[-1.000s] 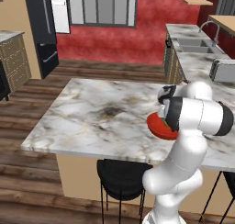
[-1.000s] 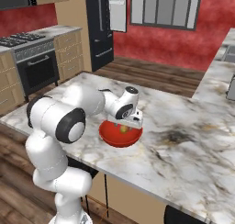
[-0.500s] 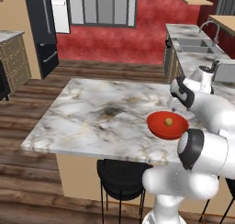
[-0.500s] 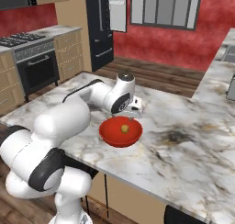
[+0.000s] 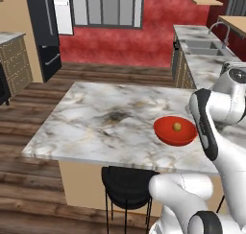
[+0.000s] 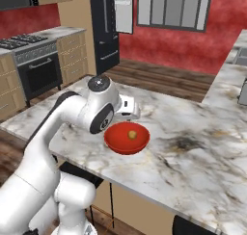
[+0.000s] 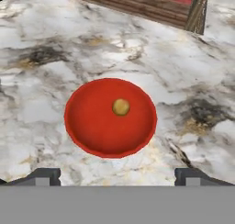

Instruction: Retrieve the apple and mango from the fridge and place them into the bowl on the dining table.

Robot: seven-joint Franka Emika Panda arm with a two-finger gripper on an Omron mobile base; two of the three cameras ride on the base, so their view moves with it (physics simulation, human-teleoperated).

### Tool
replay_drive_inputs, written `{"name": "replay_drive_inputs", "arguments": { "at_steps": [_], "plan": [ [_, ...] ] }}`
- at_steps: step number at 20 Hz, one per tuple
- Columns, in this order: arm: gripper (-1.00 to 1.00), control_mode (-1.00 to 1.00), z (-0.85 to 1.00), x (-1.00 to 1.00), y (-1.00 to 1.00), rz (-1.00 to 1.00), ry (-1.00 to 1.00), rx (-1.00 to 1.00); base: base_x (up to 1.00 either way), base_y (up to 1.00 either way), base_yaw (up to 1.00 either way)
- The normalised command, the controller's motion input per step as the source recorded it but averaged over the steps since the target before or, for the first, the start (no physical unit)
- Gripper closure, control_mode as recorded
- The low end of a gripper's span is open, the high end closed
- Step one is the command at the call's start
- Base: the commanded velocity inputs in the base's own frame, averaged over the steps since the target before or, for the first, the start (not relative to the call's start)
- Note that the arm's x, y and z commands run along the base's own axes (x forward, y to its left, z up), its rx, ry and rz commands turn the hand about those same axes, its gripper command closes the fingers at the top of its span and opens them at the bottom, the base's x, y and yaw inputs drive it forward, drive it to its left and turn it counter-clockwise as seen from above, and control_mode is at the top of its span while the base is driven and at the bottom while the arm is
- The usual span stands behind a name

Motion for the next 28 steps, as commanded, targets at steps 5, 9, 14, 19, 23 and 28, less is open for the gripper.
{"name": "replay_drive_inputs", "arguments": {
  "at_steps": [5, 9, 14, 19, 23, 28],
  "plan": [
    [-1.0, -1.0, 0.61, -0.77, 0.36, 0.05, -0.21, -0.16, 0.0, 0.0, 0.0],
    [-1.0, -1.0, 0.58, -0.62, 0.17, 0.07, -0.08, -0.09, 0.0, 0.0, 0.0],
    [-1.0, -1.0, 0.58, -0.57, 0.03, 0.01, -0.04, 0.01, 0.0, 0.0, 0.0],
    [-1.0, -1.0, 0.5, -0.49, 0.0, 0.0, 0.0, 0.05, 0.0, 0.0, 0.0],
    [-1.0, -1.0, 0.24, -0.36, 0.17, 0.0, 0.0, 0.01, 0.0, 0.0, 0.0],
    [-1.0, -1.0, 0.02, -0.05, 0.37, 0.0, 0.01, 0.01, 0.0, 0.0, 0.0]
  ]
}}
